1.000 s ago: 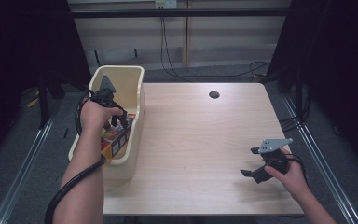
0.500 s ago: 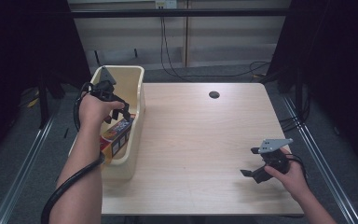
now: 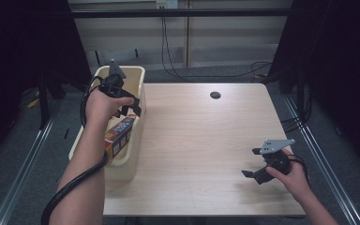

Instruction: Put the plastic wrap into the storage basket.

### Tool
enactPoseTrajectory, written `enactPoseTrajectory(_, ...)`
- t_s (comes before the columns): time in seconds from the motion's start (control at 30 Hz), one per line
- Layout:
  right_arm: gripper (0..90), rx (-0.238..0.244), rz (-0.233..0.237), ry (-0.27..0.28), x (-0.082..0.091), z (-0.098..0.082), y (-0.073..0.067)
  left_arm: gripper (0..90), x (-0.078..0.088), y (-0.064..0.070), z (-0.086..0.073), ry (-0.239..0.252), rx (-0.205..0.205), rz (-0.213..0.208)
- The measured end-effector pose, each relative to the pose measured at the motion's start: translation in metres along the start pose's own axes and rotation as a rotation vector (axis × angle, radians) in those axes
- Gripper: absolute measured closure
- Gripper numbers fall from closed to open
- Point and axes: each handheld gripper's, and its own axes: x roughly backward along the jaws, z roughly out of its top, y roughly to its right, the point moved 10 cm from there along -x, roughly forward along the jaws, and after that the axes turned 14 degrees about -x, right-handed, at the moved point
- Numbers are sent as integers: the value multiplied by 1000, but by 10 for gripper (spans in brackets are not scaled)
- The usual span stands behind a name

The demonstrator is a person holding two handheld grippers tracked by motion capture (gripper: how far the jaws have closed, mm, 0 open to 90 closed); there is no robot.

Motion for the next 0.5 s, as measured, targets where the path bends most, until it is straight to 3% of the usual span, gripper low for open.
enactPoseTrajectory(0.5, 32, 1, 2, 1, 0, 0, 0, 192, -7, 31, 15, 26, -95, -28)
